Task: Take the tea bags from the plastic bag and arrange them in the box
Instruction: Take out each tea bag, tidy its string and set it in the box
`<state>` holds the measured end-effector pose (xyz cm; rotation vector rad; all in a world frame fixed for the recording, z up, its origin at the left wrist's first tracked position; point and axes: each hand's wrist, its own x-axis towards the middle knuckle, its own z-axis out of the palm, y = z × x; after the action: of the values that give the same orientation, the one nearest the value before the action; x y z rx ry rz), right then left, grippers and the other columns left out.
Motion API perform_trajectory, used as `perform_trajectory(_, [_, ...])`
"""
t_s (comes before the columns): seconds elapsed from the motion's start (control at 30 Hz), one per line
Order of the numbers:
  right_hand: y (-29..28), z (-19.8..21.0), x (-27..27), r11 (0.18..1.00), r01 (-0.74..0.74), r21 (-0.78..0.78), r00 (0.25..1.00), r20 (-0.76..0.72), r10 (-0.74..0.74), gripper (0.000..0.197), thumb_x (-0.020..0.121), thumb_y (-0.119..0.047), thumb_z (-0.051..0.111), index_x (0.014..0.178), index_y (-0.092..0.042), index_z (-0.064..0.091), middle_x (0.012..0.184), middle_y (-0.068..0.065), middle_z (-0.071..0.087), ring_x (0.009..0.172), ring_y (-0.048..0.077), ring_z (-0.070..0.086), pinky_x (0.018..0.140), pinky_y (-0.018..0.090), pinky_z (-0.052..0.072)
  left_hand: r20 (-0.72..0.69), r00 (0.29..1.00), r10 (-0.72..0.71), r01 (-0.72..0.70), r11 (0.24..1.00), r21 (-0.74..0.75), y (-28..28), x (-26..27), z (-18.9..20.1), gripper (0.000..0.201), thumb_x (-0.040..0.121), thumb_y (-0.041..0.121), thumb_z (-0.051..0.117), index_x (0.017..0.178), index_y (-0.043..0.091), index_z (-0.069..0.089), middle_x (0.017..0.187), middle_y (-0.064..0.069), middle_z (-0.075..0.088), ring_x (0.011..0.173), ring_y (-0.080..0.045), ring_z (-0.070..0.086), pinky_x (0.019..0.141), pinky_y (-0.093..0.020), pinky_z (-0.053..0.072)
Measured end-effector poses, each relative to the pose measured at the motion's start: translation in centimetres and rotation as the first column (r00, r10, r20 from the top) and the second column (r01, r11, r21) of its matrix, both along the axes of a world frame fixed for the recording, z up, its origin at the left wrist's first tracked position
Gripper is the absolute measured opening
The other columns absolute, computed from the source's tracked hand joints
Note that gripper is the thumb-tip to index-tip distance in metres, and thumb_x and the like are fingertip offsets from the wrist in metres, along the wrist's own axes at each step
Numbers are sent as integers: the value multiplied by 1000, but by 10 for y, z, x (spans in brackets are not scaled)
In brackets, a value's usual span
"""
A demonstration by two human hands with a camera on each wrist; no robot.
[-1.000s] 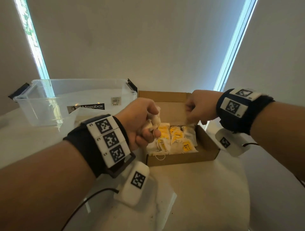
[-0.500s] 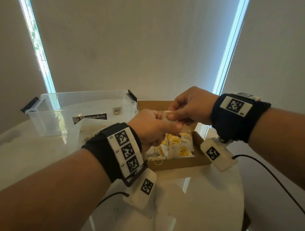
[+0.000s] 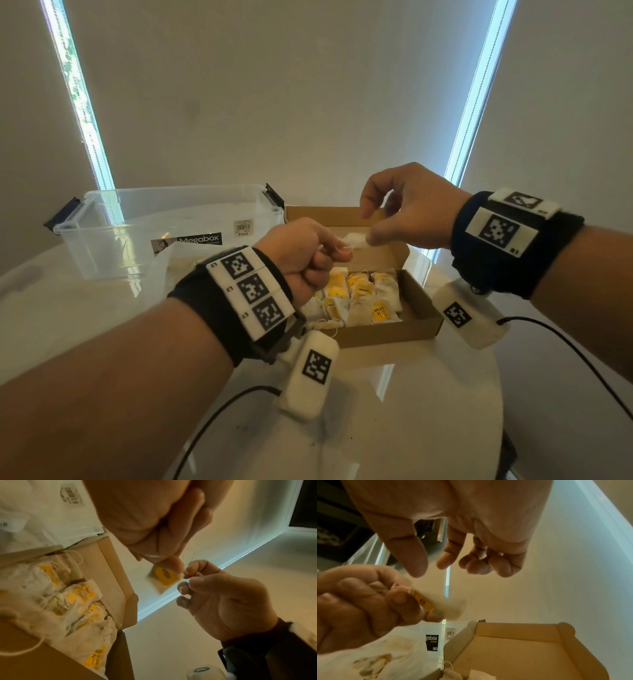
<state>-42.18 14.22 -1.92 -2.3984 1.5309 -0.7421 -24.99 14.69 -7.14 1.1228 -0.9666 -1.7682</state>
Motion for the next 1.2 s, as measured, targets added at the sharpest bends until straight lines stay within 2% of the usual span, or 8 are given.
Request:
perform_trajectory(0.1, [6,0,3,996,-89,-1,973,-212,87,23,72,-31,86,80,-34,65,77,-18,61,66,-3,61,56,8,44,-12,1000,-9,9,999,32,1,0,4,9,94,1,41,94,7,48,55,-5,53,30,-5,32,25,-16,24])
perform_trajectory(0.33, [4,-10,8,994,-102,38,960,-259,109,25,85,-35,77,67,-42,62,52,-29,59,53,-8,58,52,8,39,-46,995,-90,93,992,88,8,-4,10,18,93,6,37,80,5,50,46,0,45,28,-5,32,25,-15,24])
perform_trajectory(0.47, [0,-8,3,989,-69,132,992,-94,82,31,93,-31,68,62,-32,69,54,-15,64,54,0,57,62,22,45,-82,994,-74,78,996,47,9,2,8,28,101,35,45,96,9,55,58,0,47,31,-5,31,27,-14,22])
perform_trajectory(0.57, [-6,-6,-6,975,15,222,999,-31,-8,19,92,-34,69,78,-25,78,79,3,75,73,10,62,78,33,53,197,980,-9,21,998,-57,9,4,-2,36,96,45,58,107,10,57,60,0,48,34,-6,31,29,-16,24])
perform_trajectory(0.7, [-21,-9,-26,964,186,189,968,-202,-147,15,86,-37,76,87,-22,79,74,-3,74,71,8,65,69,25,51,810,582,-64,353,918,-181,21,4,-15,23,85,34,76,98,16,69,67,2,63,44,-7,47,41,-20,37])
perform_trajectory(0.87, [-43,-25,-42,903,359,237,845,-494,-206,15,86,-19,77,98,-12,73,75,-1,76,65,8,71,64,21,52,987,67,148,580,799,-159,25,-1,-31,18,82,35,76,94,24,70,101,5,65,89,-12,60,67,-21,44])
perform_trajectory(0.97, [-52,-35,-42,872,376,315,811,-567,-145,11,86,-15,75,93,-9,70,73,-3,74,58,7,70,53,17,49,983,7,185,596,788,-153,22,3,-34,13,85,31,73,86,24,62,98,2,63,86,-14,58,64,-21,41])
perform_trajectory(1.2, [-61,-48,-31,804,366,468,761,-648,30,12,86,-14,75,77,-20,69,68,-5,67,66,11,65,72,26,53,973,-27,231,622,766,-165,13,13,-35,11,86,26,70,79,21,64,84,3,60,78,-14,56,57,-19,37])
